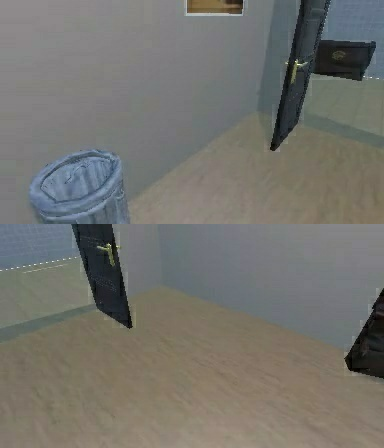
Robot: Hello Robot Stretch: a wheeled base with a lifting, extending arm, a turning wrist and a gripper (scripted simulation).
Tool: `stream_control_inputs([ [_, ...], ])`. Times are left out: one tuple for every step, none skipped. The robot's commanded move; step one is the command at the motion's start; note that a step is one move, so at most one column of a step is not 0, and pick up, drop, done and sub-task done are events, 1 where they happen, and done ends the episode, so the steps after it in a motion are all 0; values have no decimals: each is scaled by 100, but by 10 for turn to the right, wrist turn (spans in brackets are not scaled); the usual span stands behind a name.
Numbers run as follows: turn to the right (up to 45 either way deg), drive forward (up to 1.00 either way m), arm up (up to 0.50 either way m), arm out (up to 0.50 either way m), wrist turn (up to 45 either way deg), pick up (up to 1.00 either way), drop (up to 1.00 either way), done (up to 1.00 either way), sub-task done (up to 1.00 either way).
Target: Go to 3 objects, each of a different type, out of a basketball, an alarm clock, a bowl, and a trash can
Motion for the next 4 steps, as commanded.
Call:
stream_control_inputs([
  [-330, 0, 0, 0, 0, 0, 0, 0, 0],
  [0, 0, 0, 0, 0, 0, 0, 0, 100],
  [450, 0, 0, 0, 0, 0, 0, 0, 0],
  [450, 0, 0, 0, 0, 0, 0, 0, 0],
])
